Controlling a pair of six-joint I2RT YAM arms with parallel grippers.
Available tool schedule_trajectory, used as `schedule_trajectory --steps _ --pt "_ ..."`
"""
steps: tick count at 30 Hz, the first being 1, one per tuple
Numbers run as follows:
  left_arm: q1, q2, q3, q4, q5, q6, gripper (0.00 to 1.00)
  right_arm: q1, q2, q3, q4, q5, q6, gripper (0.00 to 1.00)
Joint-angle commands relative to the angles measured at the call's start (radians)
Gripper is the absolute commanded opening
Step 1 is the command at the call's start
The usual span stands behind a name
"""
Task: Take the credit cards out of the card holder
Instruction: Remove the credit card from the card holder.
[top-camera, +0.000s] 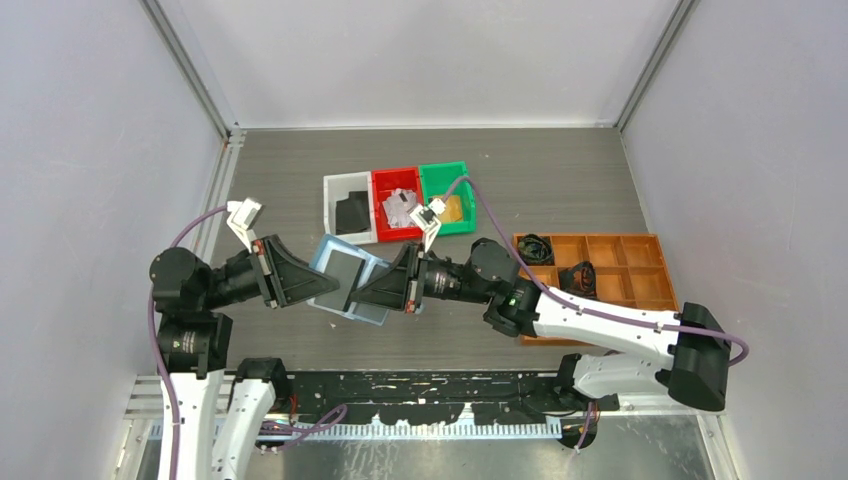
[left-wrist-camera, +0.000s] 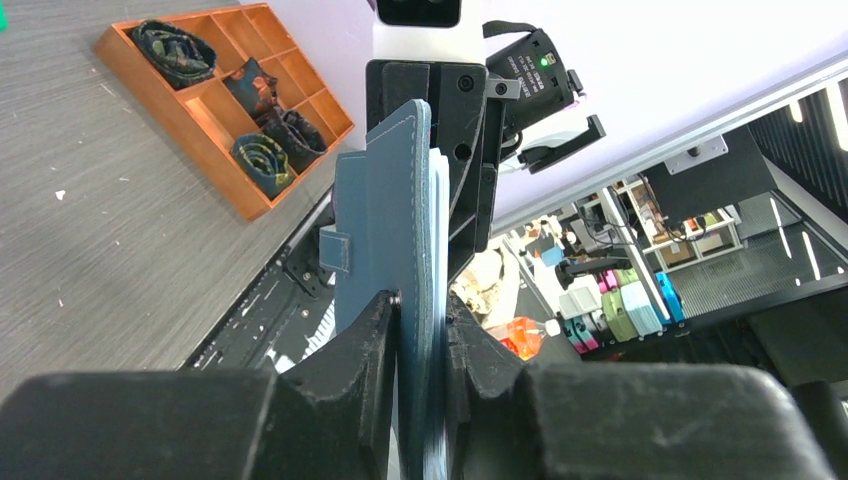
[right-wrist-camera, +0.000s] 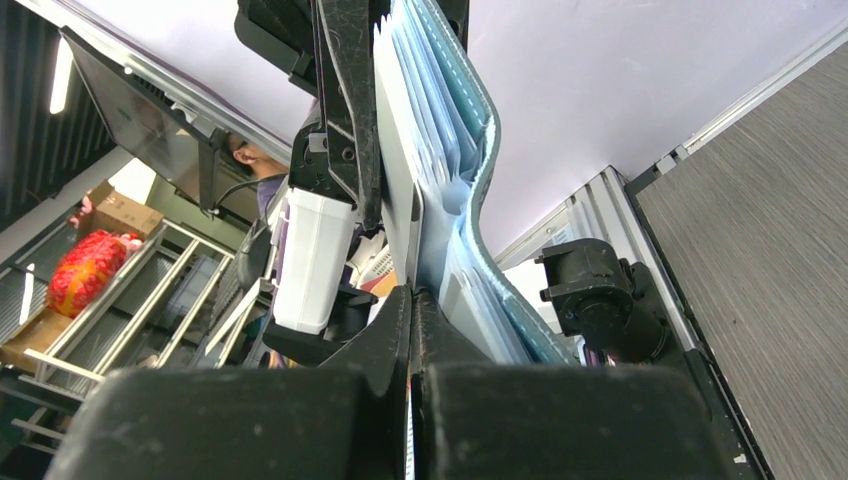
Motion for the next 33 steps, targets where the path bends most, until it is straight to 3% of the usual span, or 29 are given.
schedule_trajectory --steps 1,9,10,12,13,15,19,23,26,33 --pt "-0.011 -0.011 0.039 0.096 0.069 -0.048 0.16 -0.008 -0.029 -0.018 -0.076 0.057 -0.041 0.01" --pt "-0.011 -0.014 0.032 0.095 0.048 -0.044 0.15 -0.008 -0.014 0.026 -0.126 0.014 -0.053 0.03" --pt "-0.011 -0.014 0.032 0.093 0.047 -0.046 0.14 -0.008 -0.005 0.039 -0.134 0.007 -0.054 0.09" --pt "-0.011 -0.017 0.034 0.092 0.047 -0.046 0.12 -0.008 0.011 0.052 -0.122 0.01 -0.046 0.34" --pt "-0.011 -0.02 0.033 0.09 0.046 -0.047 0.09 -0.009 0.032 0.058 -0.034 0.008 -0.023 0.43" --pt "-0.011 -0.021 0.035 0.088 0.046 -0.049 0.08 -0.01 0.05 0.078 -0.016 0.003 -0.02 0.44" --pt "-0.011 -0.021 0.042 0.088 0.05 -0.051 0.06 -0.012 0.081 0.108 0.018 -0.017 0.001 0.36" --pt "-0.011 -0.019 0.05 0.087 0.046 -0.051 0.06 -0.012 0.077 0.102 0.039 -0.025 0.034 0.15" --pt "-0.011 -0.019 0.049 0.083 0.027 -0.04 0.05 -0.012 0.033 0.047 0.033 0.007 0.031 0.05" --pt "-0.011 -0.004 0.062 0.08 -0.014 -0.022 0.05 -0.016 -0.097 -0.105 -0.008 0.072 0.013 0.01"
